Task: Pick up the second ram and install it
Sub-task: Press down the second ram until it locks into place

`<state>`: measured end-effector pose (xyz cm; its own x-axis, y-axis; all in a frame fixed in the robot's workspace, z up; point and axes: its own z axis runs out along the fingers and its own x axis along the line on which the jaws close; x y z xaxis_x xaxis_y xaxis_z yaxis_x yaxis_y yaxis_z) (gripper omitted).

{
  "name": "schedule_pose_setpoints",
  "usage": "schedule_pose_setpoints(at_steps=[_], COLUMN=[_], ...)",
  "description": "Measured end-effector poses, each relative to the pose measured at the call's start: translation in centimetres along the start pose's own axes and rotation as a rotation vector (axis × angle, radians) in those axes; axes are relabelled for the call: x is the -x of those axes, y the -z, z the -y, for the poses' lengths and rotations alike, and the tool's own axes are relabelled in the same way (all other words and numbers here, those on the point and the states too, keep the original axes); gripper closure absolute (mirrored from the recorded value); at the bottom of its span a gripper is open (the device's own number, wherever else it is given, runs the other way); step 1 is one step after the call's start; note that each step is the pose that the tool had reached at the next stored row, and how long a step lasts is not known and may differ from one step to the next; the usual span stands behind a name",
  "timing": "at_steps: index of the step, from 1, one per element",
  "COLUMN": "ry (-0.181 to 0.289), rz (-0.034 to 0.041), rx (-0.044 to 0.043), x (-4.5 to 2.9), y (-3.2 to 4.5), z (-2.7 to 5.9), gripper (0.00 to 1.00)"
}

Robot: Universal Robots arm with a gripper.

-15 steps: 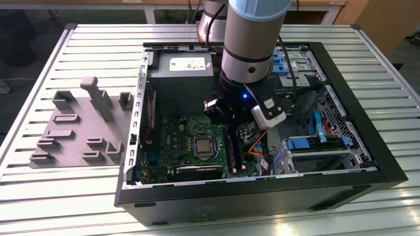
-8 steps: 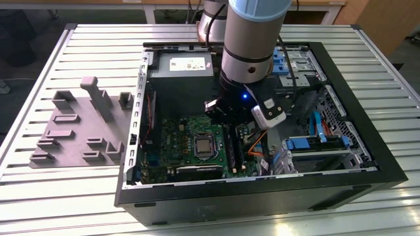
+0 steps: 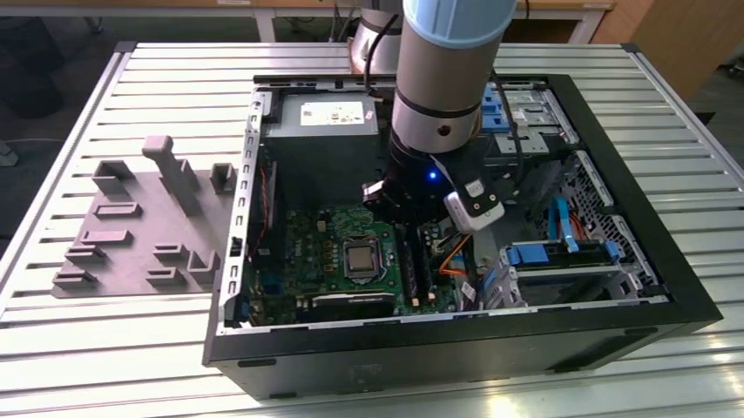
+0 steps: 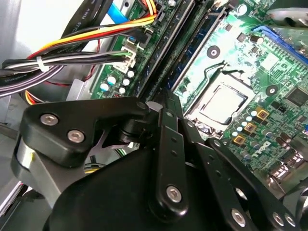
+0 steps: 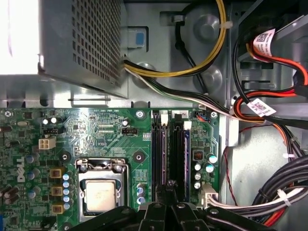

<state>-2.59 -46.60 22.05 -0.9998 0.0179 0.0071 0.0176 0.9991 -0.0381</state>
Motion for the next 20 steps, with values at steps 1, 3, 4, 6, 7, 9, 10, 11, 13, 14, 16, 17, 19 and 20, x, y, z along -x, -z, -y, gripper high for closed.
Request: schedule_pose_setpoints(at_steps=[1, 3, 4, 6, 7, 9, 10, 11, 13, 14, 16, 17, 19, 20], ry=[0.000, 0.000, 0.000, 0.000, 0.000, 0.000, 0.000, 0.000, 0.000, 0.000, 0.000, 0.000, 0.000, 0.000], rz=[0.0001, -0.0004, -0.0003, 0.0010, 0.0006, 0.0004, 0.0002, 0.0002, 0.0003, 0.0003, 0.0003, 0.0002, 0.0002, 0.0002], rx=[0.0001, -0.0012, -0.0010, 0.0031, 0.0017, 0.0011, 0.0007, 0.0006, 0.0009, 0.0008, 0.0007, 0.0008, 0.0007, 0.0007], x=[0.00, 0.01, 0.01, 0.02, 0.00, -0.01, -0.01, -0.01, -0.01, -0.01, -0.01, -0.01, -0.01, -0.01], y=[-0.45, -0.63, -0.51, 0.07, 0.53, 1.25, 1.43, 1.52, 1.52, 1.52, 1.53, 1.54, 1.55, 1.55], z=[-0.02, -0.04, -0.04, -0.06, -0.01, 0.03, 0.05, 0.05, 0.04, 0.05, 0.05, 0.05, 0.05, 0.05], gripper=[0.89, 0.89, 0.89, 0.89, 0.89, 0.89, 0.89, 0.89, 0.89, 0.89, 0.89, 0.89, 0.89, 0.89])
